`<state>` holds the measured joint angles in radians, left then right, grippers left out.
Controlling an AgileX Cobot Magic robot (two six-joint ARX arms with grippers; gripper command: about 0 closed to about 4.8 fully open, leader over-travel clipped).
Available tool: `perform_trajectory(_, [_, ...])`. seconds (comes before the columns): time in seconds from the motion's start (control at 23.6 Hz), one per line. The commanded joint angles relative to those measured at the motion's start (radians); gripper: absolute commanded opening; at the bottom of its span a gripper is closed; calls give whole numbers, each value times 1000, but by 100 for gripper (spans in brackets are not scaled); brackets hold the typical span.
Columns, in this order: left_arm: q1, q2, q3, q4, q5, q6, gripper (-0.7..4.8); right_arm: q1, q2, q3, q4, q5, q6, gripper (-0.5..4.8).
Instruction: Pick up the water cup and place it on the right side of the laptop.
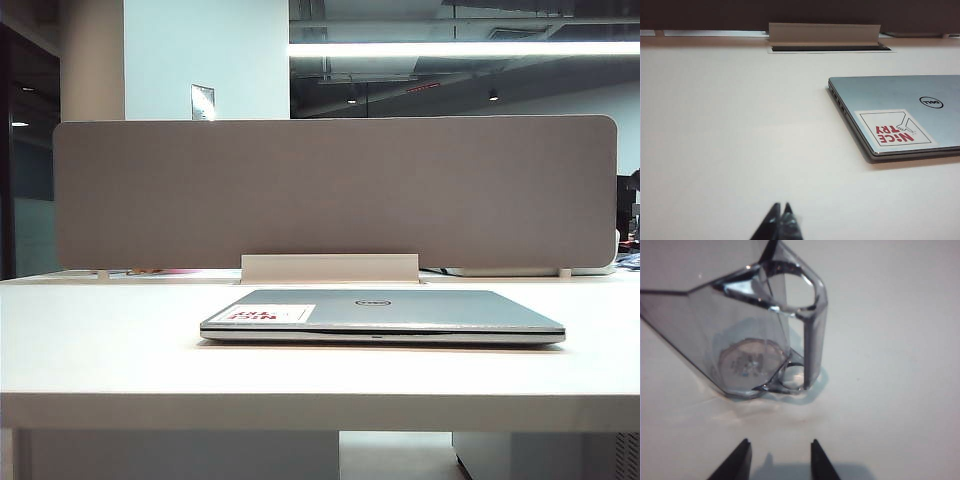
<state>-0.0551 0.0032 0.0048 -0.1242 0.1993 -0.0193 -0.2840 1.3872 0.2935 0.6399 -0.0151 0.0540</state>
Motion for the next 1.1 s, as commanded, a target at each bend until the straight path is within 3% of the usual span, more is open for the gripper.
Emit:
perform_trajectory(0.04, [-1,1,3,6,5,0,-4,11,33,3,89,40,-2,170])
perform_trajectory(0.64, [-1,1,3,6,5,0,-4,8,203,5,377,47,-2,164])
perform_trajectory(0.72, [-1,1,3,6,5,0,-4,8,211,10,381,63,-2,139])
perform_trajectory(1.1, [-1,1,3,5,5,0,-4,1,219,36,426,126,-2,137])
